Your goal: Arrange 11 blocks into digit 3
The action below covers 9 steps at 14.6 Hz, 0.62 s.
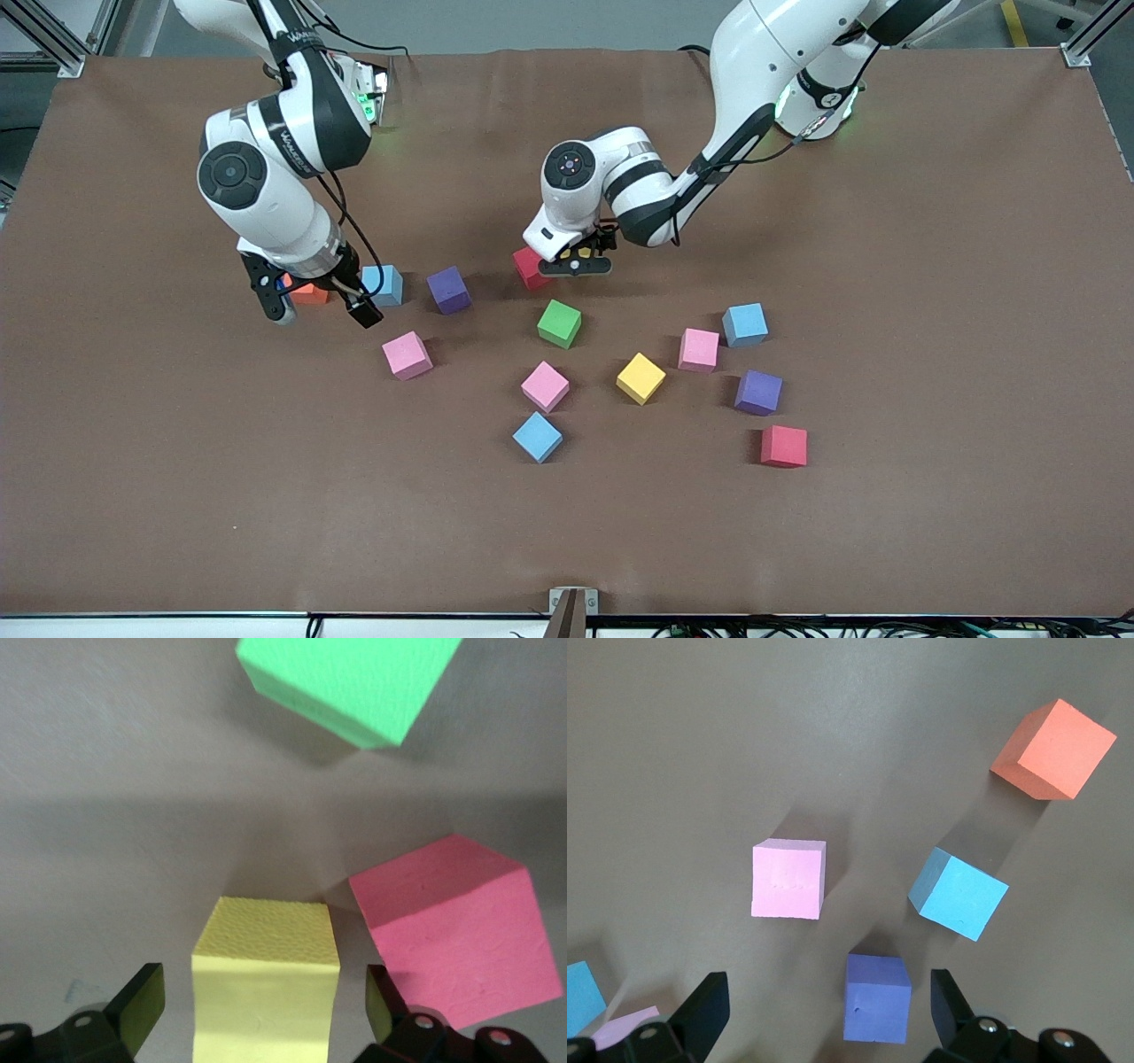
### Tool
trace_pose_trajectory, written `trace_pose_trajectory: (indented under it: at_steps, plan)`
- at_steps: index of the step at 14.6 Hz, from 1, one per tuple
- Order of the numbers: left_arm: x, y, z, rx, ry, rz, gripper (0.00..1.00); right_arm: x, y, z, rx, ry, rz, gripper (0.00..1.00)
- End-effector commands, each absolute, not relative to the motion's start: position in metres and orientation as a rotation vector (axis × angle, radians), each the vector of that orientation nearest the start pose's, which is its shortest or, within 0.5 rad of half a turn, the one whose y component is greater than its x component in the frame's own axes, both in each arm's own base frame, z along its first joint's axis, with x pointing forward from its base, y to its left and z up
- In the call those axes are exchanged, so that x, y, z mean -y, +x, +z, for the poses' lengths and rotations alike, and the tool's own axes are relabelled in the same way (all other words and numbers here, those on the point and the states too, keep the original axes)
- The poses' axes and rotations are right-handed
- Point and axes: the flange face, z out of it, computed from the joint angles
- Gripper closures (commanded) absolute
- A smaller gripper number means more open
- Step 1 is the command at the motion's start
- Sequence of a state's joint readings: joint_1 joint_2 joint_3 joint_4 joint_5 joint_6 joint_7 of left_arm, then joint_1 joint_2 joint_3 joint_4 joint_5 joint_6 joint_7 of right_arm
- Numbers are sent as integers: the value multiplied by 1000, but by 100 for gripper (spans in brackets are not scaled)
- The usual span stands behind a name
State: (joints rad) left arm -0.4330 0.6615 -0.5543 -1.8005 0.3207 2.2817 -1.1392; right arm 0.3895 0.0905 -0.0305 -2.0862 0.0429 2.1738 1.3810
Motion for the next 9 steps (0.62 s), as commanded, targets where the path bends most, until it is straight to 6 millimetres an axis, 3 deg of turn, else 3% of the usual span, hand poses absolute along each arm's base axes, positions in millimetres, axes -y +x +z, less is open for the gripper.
trace_pose_trajectory:
  at_steps: [1,6,9]
  plan:
    - [505,401,260,47,-3096,85,0,-202,520,385,-1583,-2669,28,0]
    - [449,488,302,31,-3139,23,0,-261,505,356,-1643,-2638,37,0]
    - [418,523,296,131,-3145,37,0,-313,491,318,-1697,-2598,24,0]
